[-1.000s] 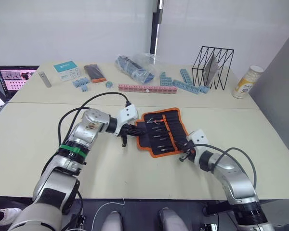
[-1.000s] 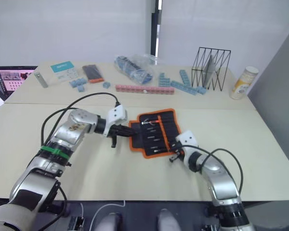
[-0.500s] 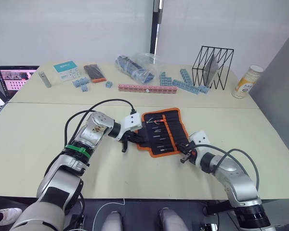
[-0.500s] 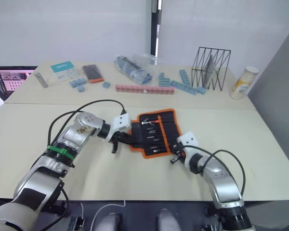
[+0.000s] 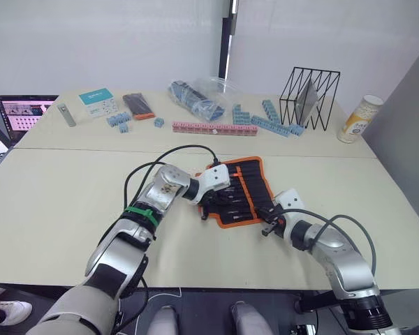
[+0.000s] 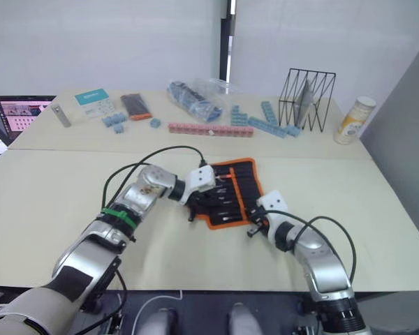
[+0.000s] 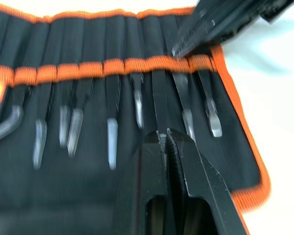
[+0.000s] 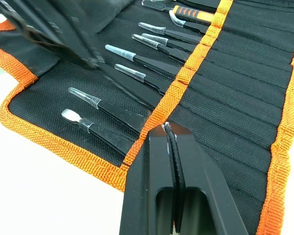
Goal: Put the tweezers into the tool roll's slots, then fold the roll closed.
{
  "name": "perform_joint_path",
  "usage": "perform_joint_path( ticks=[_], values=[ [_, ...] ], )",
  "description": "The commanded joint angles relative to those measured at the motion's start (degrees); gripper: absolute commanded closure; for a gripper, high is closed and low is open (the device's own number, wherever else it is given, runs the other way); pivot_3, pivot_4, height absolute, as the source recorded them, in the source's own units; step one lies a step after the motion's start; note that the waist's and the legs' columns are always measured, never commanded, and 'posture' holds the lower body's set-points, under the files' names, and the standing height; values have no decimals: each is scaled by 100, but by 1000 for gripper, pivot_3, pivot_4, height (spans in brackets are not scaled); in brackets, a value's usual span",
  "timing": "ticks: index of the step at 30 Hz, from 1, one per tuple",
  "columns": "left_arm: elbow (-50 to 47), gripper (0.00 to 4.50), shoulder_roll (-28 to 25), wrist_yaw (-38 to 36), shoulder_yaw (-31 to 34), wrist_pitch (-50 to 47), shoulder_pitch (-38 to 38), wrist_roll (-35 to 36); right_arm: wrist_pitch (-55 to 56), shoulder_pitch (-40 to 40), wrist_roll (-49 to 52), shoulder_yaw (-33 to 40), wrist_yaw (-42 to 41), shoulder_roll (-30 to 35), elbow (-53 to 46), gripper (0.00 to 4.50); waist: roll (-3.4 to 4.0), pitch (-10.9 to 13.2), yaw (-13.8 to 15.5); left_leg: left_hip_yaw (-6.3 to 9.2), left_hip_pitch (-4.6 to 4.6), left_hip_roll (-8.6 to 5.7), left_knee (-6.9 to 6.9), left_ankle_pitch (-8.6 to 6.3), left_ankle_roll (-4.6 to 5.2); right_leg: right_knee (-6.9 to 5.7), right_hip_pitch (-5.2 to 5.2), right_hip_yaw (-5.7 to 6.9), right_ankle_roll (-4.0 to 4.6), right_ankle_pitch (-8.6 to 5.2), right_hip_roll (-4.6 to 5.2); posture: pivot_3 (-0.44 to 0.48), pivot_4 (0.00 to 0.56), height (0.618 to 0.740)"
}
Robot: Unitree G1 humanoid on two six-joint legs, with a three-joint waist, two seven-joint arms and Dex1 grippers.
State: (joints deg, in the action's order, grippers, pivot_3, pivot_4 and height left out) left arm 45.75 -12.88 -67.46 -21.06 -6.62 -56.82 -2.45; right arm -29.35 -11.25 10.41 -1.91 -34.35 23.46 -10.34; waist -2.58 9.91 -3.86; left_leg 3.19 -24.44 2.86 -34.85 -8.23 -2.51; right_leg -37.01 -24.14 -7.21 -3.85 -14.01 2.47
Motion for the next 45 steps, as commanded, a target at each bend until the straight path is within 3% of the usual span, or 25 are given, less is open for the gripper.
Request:
perform_joint_path(
  ticks=[1, 11, 17, 24, 33, 36, 39, 45],
  values=[
    [410, 4481, 342, 92, 54, 422, -313, -56, -49, 23, 39, -119, 0, -18, -85, 4500, -1, 0, 2, 1, 0, 0, 0, 0, 0, 0, 0, 0, 0, 0, 0, 0, 150, 740],
    [1171, 4481, 594, 250, 152, 830, -620, -270, -84, 166, 57, -59, 106, -9, -229, 4500, -1, 0, 24, 4, -3, -4, -4, 0, 0, 1, 3, -1, -5, 0, 1, 0, 150, 740],
    [577, 2469, 301, -78, 462, 360, -520, -7, -55, 84, 75, -93, 51, -2, -120, 4500, 0, 1, 3, 5, -6, -4, -3, 0, 0, 0, -1, -1, -5, 1, 1, 0, 150, 740],
    [-1488, 159, -663, -647, 897, -846, -42, 577, -429, -364, 288, -82, -326, 357, -398, 4500, 15, 11, -57, 3, -1, -2, 2, 0, 0, -4, -2, -5, -5, 1, 0, 0, 150, 740],
    [-2878, 39, -1942, -539, 2121, -1492, 1325, 1567, -1208, -1269, 1043, -3, -793, 648, -858, 4500, 25, 15, -14, 6, -4, 0, 1, 0, 0, -5, -4, -1, -5, 0, 0, 0, 150, 740],
    [-3253, 0, -2270, -368, 2555, -1560, 1824, 1833, -1477, -1558, 1193, -160, -813, 569, -895, 3700, 25, 16, -14, 6, -7, 1, 0, 0, 0, -5, -6, 0, -4, 1, 0, 0, 150, 740],
    [-3661, 0, -2380, -122, 3020, -1719, 2250, 2224, -1524, -1699, 1187, -440, -807, 453, -859, 2601, 25, 16, 15, 8, -6, 2, 0, 0, 0, -5, -4, 4, -4, 0, 1, 0, 150, 740],
    [-4630, 0, -2567, 193, 3530, -1911, 3442, 2651, -760, -1791, 328, -1326, -487, 166, -367, 594, 25, 16, -10, 4, -6, 5, 2, 0, 0, -3, -8, 4, 0, 0, 2, 0, 150, 740]
  ],
)
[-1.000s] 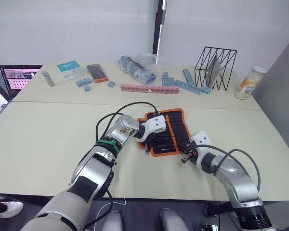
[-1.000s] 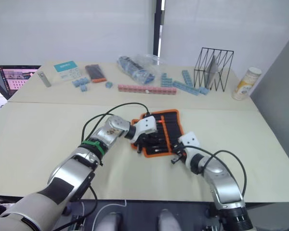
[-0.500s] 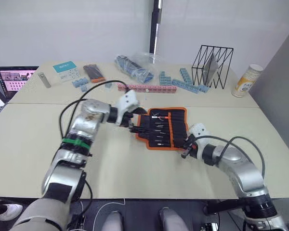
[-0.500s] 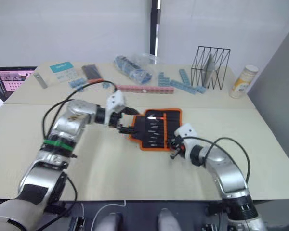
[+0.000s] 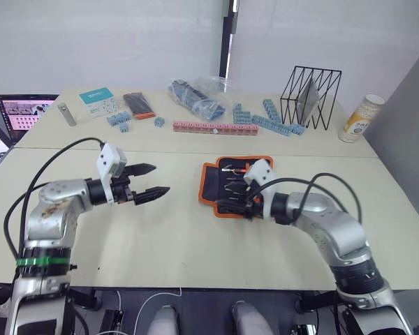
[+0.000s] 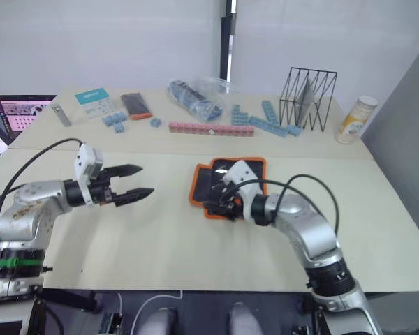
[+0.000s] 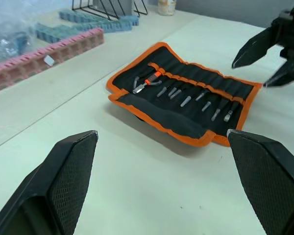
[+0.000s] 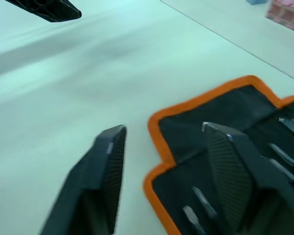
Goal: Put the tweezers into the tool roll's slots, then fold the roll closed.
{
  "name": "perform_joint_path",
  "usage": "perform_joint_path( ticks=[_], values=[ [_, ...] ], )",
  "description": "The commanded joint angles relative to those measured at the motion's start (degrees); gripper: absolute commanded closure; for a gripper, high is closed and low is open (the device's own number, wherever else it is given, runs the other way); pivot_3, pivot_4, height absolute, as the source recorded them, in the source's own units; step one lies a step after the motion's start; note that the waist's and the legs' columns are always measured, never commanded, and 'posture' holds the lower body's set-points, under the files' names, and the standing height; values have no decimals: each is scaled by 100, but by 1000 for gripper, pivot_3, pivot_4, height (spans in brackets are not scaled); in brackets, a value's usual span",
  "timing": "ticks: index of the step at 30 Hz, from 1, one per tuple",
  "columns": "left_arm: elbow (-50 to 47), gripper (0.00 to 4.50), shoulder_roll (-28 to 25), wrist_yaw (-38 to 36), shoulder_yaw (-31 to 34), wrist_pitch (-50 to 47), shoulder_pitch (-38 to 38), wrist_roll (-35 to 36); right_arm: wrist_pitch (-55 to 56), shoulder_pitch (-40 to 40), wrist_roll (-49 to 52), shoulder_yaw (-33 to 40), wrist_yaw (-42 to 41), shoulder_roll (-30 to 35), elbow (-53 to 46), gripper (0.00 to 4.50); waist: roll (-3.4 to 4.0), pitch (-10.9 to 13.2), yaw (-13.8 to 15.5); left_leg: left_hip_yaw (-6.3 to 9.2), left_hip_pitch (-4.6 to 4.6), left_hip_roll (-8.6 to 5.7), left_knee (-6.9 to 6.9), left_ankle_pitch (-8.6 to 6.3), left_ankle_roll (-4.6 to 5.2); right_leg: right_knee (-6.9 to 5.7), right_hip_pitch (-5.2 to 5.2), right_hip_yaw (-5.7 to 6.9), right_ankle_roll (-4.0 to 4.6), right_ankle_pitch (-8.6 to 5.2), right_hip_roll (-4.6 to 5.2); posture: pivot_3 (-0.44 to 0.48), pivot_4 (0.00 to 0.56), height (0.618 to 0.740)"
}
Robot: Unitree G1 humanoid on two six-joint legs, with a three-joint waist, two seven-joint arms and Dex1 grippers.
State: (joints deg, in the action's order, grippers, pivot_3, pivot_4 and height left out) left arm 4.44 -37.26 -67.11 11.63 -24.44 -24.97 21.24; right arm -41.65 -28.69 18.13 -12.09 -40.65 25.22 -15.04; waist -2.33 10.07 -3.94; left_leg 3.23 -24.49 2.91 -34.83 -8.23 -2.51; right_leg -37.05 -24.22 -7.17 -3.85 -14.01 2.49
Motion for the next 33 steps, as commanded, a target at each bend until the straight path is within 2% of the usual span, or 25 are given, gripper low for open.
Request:
perform_joint_path(
  ticks=[1, 2, 8, 16, 19, 29, 30, 33],
  values=[
    [-645, 0, -136, 250, 366, -222, 447, 382, 690, -37, -677, -520, 200, -39, 196, 222, 0, 0, -2, -1, 1, 1, 0, 0, 0, -1, 0, 0, 1, -1, 0, 0, 150, 740],
    [-763, 0, -137, 338, 469, -299, 608, 489, 901, -33, -882, -695, 261, -85, 296, 38, 0, 0, 1, -1, 0, 1, 0, 0, 0, -1, -3, 0, 2, -1, 0, 0, 150, 740],
    [-1278, 0, -242, 543, 568, -456, 1369, 720, 1701, -238, -1750, -1255, 699, -561, 1016, 38, 0, 0, -6, -4, 5, 3, -1, 0, -1, -2, -1, 0, 5, 0, 0, 0, 150, 740],
    [-1344, 0, -383, 696, 485, -272, 1484, 661, 2168, -542, -2306, -1375, 845, -923, 1826, 38, -1, 1, 2, -6, 5, 3, -1, 0, -1, -1, -1, 1, 16, -4, 1, 0, 150, 740],
    [-1326, 0, -423, 707, 446, -274, 1468, 670, 2212, -688, -2441, -1335, 893, -981, 2093, 880, -1, 1, -6, -5, 7, 4, 1, 0, -1, -1, -2, 2, 14, -2, 0, 0, 150, 740],
    [-1038, 0, -447, 643, 167, -44, 1200, 547, 2213, -703, -2465, -1125, 844, -1087, 2144, 4316, -1, 1, -3, -5, 7, 4, 4, 0, -1, -2, -1, 3, 11, -1, 0, 0, 150, 740],
    [-990, 0, -460, 623, 111, 5, 1146, 522, 2190, -689, -2449, -1113, 808, -1086, 2130, 4460, -1, 1, -2, -5, 7, 4, 3, 0, -1, -2, -1, 3, 11, -1, 0, 0, 150, 740],
    [-681, 0, -543, 465, -91, 194, 873, 403, 2106, -628, -2355, -1128, 518, -1022, 2117, 4460, -1, 1, -1, -5, 7, 4, 3, 0, -1, -2, 0, 3, 11, -1, 0, 0, 150, 740]
  ],
)
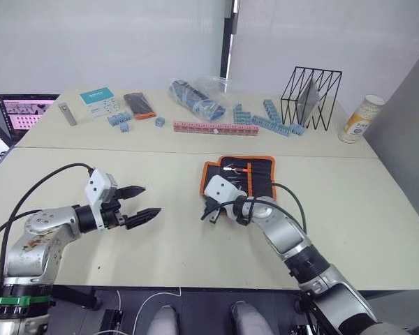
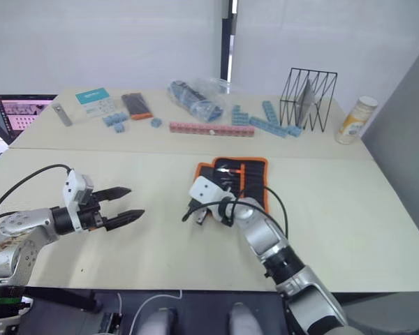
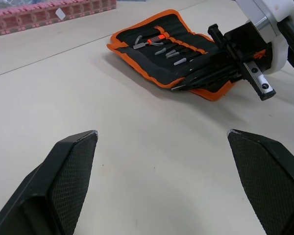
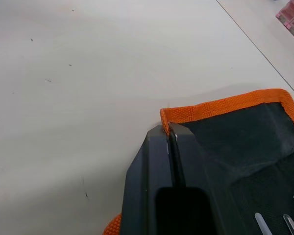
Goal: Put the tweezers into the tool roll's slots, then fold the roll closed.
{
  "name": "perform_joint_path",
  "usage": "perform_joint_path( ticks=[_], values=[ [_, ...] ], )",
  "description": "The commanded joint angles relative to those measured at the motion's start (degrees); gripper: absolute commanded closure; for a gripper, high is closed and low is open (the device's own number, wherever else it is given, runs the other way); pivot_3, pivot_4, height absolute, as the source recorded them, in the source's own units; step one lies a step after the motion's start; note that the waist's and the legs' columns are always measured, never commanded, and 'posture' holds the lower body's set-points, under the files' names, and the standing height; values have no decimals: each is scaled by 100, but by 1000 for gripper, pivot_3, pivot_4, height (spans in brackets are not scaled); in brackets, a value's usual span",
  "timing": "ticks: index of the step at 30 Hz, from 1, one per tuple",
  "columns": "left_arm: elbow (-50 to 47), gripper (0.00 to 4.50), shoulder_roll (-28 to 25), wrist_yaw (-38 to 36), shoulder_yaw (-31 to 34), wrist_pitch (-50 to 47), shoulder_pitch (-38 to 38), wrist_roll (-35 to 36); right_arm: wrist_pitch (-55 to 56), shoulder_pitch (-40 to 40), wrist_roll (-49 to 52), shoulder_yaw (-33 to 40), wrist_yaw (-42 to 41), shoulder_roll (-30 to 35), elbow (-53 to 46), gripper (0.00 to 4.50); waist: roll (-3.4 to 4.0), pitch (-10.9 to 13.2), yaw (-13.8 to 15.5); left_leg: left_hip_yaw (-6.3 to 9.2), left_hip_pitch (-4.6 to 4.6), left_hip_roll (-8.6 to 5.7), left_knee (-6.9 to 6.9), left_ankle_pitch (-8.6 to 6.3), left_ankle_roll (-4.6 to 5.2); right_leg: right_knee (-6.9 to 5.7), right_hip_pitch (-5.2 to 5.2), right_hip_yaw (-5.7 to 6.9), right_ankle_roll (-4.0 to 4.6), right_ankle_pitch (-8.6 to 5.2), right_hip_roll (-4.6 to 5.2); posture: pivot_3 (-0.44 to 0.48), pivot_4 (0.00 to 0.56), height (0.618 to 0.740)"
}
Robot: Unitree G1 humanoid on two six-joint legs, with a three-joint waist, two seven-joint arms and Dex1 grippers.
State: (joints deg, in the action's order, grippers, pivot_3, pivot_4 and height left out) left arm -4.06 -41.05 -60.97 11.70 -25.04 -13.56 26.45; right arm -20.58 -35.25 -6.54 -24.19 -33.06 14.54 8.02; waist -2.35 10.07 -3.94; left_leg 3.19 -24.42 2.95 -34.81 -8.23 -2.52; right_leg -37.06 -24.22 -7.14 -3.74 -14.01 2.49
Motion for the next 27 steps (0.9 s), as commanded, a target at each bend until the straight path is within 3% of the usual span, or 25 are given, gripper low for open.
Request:
perform_joint_path(
  ticks=[1, 4, 7, 16, 27],
  values=[
    [293, 0, -198, -235, -178, 337, -371, -172, 62, 49, 169, 91, -366, 68, -197, 4460, 0, 0, -3, 1, 0, 0, 0, 0, 0, 0, 0, 1, 0, 0, -1, 0, 150, 740],
    [695, 0, -286, -447, -480, 623, -674, -425, 206, 119, 381, 147, -747, 138, -346, 4460, 0, 0, -4, 0, 0, 0, 1, 0, 0, 0, -1, 1, -1, 0, -1, 0, 150, 740],
    [1385, 0, -385, -617, -1095, 1419, -1038, -1195, 383, 310, 526, 57, -1382, 524, -811, 4460, 0, 0, 2, 0, -1, -1, 3, 0, 0, 1, 1, 1, -2, -1, -1, 0, 150, 740],
    [3379, 0, 228, -1140, -2270, 3133, -2576, -2274, 191, 1074, 1214, 273, -2629, 1721, -2508, 4460, -1, 0, 51, 2, -13, -3, -5, 0, 0, 2, -4, 3, -5, -2, -2, 0, 150, 740],
    [5195, 0, 1235, -1729, -2904, 4655, -4015, -2902, -474, 1935, 1279, 675, -2150, 2148, -3452, 4460, -4, 1, 130, 2, -23, -7, -15, 0, 0, 4, -5, -1, -11, -1, -1, 0, 150, 740]
  ],
)
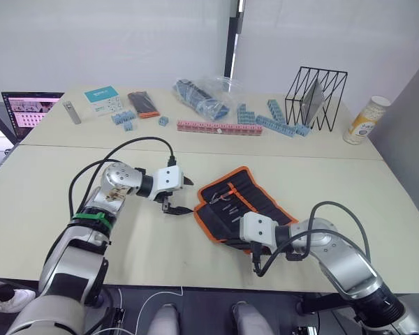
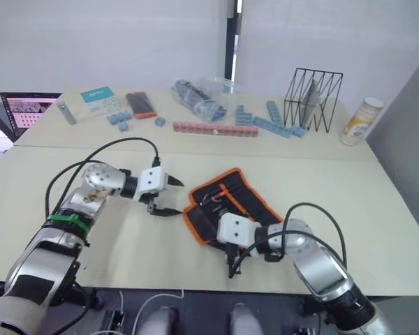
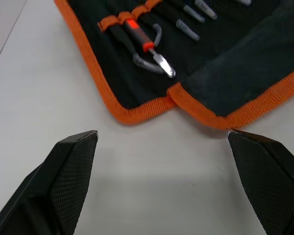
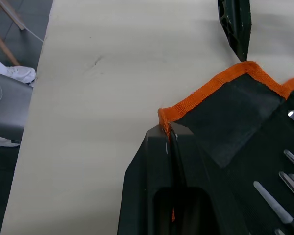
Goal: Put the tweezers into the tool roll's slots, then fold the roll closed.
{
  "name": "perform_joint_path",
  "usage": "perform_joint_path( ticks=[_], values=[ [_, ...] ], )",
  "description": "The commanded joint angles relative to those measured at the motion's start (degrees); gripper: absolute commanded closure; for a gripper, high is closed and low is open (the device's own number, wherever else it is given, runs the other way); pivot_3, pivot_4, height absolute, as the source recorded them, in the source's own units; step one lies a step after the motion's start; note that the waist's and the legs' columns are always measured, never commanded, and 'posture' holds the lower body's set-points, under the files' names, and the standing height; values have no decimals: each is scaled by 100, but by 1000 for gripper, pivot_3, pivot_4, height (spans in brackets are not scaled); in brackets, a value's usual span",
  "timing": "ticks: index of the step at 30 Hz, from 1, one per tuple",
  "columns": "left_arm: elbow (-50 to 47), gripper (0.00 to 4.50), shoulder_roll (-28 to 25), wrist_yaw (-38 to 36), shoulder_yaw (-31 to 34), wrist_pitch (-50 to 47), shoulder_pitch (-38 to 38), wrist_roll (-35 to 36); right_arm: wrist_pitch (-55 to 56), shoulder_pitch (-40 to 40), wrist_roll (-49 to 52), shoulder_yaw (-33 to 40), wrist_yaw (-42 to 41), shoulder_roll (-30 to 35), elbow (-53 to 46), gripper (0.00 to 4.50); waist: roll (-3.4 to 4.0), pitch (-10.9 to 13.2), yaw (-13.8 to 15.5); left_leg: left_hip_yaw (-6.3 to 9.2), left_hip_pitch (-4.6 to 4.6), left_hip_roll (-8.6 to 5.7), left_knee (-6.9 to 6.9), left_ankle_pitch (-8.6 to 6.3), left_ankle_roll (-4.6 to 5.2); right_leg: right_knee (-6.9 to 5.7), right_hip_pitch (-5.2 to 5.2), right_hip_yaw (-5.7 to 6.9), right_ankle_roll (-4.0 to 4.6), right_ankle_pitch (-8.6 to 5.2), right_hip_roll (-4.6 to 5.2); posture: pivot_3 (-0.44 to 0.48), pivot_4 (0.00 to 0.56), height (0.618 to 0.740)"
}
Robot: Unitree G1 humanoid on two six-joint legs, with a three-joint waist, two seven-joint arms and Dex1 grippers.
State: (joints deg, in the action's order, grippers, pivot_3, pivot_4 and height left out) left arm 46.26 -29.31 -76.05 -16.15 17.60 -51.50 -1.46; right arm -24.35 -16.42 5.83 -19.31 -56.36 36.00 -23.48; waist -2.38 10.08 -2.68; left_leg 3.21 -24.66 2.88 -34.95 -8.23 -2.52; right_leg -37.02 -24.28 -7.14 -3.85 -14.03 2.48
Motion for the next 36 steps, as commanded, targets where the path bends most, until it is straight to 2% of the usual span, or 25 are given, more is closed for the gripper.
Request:
perform_joint_path(
  ticks=[1, 7, 13, 21, 29, 35, 36],
  values=[
    [283, 0, 82, -278, -227, 632, -285, -252, -146, 84, 45, 209, 256, -13, -336, 4460, 0, 0, 5, 0, 0, 0, 0, 0, 0, 0, 0, 0, 0, 0, 0, 0, 150, 740],
    [818, 0, 106, -371, -532, 1565, -584, -699, -288, 162, 60, 250, 483, 18, -435, 4460, -1, 0, 6, 2, 0, -1, -4, 0, 0, 0, 3, -2, -4, 2, 0, 0, 150, 740],
    [954, 0, 305, -299, -555, 2056, -754, -749, -307, 140, 61, 269, 552, 37, -362, 4460, -1, 0, 12, 2, 0, -2, -8, 0, 0, -1, 5, -2, -6, 3, 0, 0, 150, 740],
    [990, 0, 57, -411, -908, 3085, -853, -1230, -370, 124, 224, 377, 568, 0, -332, 4460, -1, 0, 8, 3, 2, -2, -8, 0, 0, -1, 9, -3, -8, 4, 0, 0, 150, 740],
    [939, 0, 88, -333, -892, 3258, -932, -1178, -389, 199, 350, 406, 644, -46, -325, 4460, -1, 0, -4, 2, 5, -2, -12, 0, 1, -4, 10, -4, -8, 5, 0, 0, 150, 740],
    [1030, 0, 324, -126, -849, 3380, -1021, -1158, -484, 96, 541, 524, 684, -141, -314, 4460, -1, 0, 12, 3, 4, -3, -15, 0, 1, -5, 12, -4, -10, 6, 0, 0, 150, 740],
    [1045, 264, 376, -59, -874, 3409, -1031, -1211, -492, 94, 554, 530, 686, -133, -317, 4494, -1, 0, 22, 3, 3, -3, -16, 0, 1, -5, 12, -4, -11, 7, 0, 0, 150, 740]
  ],
)
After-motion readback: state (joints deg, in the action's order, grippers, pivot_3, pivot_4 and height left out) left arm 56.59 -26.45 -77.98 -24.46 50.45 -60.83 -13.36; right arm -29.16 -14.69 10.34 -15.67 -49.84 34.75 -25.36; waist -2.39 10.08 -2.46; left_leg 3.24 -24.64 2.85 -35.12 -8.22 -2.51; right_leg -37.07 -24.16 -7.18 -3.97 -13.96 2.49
